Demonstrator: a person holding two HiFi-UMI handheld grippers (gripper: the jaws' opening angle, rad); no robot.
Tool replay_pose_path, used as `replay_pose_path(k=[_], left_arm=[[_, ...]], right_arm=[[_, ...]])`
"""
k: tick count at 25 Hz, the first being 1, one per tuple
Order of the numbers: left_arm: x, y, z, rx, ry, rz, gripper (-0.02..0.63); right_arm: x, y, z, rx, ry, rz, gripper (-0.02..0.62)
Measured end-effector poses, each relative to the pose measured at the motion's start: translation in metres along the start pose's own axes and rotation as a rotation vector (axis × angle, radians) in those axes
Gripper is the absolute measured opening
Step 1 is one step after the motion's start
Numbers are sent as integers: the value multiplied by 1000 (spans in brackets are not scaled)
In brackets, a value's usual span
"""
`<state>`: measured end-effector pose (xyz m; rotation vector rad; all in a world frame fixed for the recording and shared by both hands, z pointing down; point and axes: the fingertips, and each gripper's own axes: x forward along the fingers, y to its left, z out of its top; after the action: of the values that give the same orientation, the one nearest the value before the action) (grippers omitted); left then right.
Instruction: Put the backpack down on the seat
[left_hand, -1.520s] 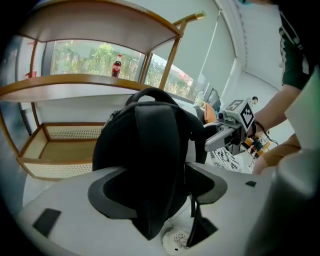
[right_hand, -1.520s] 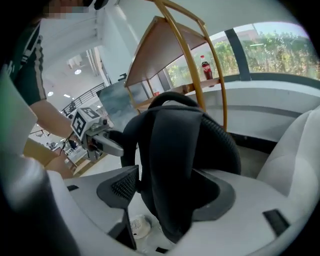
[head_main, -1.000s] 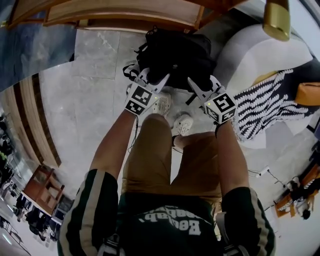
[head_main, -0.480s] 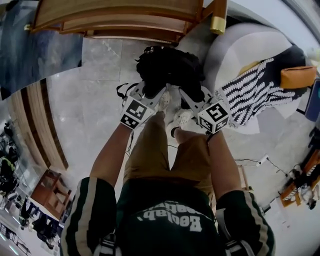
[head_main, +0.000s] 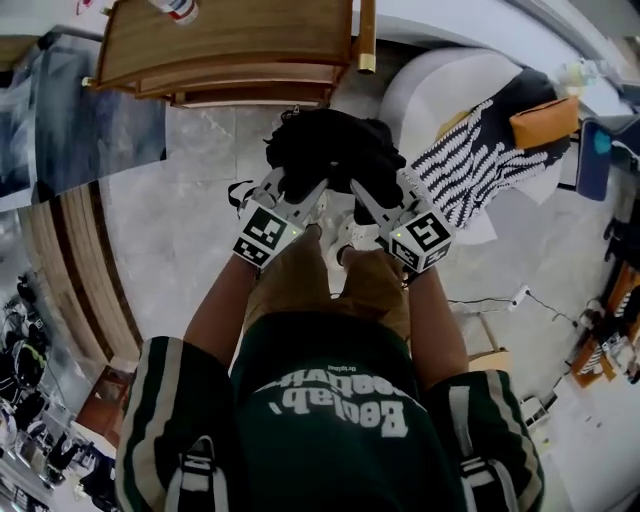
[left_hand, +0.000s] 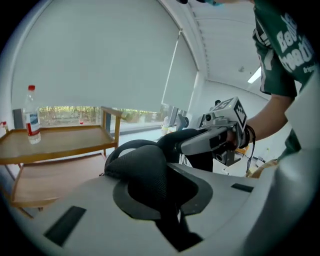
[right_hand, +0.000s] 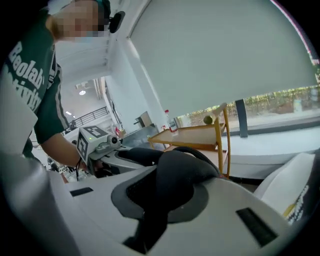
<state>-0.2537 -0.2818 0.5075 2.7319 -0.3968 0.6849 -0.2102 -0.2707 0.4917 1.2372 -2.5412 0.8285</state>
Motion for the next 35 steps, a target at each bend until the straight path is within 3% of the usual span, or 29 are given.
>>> replay_pose_path(k=[12,18,27,35], left_arm=[[-109,-54,152,149,-198,-22,72],[-133,-71,193,224,-264,-51,72],[-114,-81,206,257,-264,-124,72],[-74,-132,222,311,-241,-245,72]], right_arm=[[-80,103,133,-200,-163,-93,63],[-101,123,171,-276,-253,-133,63],[-114,100,172,-238,-262,-202,63],[-176,78,159,-214,-301,-315,63]])
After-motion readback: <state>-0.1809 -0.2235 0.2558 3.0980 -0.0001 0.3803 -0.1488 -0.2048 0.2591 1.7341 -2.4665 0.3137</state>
